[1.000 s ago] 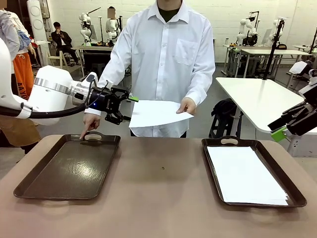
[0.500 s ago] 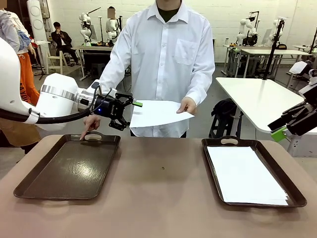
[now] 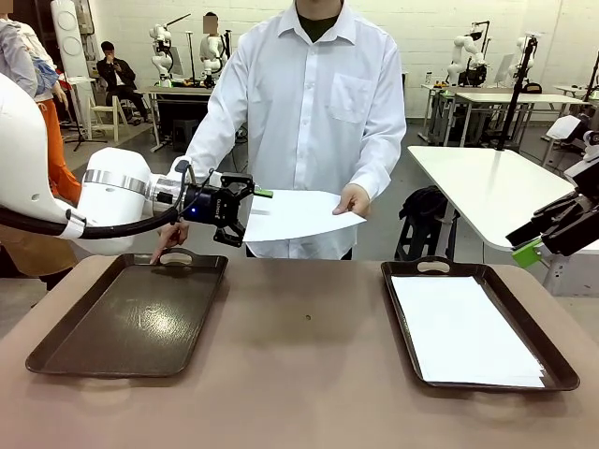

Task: Sort the A4 documents.
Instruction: Receive the A4 Paper.

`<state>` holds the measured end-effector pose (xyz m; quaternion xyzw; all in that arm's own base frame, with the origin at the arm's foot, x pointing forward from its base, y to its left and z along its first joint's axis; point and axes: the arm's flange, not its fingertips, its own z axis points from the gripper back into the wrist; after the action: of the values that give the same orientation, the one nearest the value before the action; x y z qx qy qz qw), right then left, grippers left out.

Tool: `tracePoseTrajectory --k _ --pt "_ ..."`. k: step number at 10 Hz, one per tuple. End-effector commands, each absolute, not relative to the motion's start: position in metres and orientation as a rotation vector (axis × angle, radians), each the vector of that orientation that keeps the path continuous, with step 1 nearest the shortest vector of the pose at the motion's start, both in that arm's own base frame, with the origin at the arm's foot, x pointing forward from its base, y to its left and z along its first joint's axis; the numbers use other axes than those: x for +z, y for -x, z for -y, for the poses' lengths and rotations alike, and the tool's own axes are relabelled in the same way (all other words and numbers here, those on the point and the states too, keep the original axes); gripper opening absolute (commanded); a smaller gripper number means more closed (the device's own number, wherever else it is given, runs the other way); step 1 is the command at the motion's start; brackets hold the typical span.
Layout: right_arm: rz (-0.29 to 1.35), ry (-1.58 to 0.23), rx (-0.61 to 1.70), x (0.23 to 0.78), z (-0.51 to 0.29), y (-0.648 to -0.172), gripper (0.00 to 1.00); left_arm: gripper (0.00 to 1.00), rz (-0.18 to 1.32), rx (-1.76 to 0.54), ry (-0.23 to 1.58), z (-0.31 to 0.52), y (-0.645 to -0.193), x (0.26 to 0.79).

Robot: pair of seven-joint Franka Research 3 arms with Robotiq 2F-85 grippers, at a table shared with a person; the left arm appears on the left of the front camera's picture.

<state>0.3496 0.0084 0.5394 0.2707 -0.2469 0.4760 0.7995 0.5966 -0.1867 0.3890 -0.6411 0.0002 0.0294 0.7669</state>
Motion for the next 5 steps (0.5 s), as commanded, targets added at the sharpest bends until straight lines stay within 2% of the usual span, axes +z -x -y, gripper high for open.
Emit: tracePoseTrajectory --k 1,3,4,5 --pt "0.532 -0.591 1.023 0.5383 -0.0081 -0.3502 1.00 1.00 0.001 0.009 1.444 0.1878 -0.5961 0.3848" --pt "0.532 -0.591 1.023 0.5383 -0.0081 -0.3502 1.00 0.98 0.024 -0.013 1.474 0.1873 -0.5942 0.3824" --pt "0.532 -0.591 1.023 0.5383 -0.0081 -0.3502 1.00 0.80 0.046 0.012 1.468 0.1841 -0.5942 0.3812" --pt "0.532 -0.591 1.023 0.5383 -0.0081 -0.3502 1.00 0.78 0.044 0.016 1.474 0.1838 -0.5942 0.3810"
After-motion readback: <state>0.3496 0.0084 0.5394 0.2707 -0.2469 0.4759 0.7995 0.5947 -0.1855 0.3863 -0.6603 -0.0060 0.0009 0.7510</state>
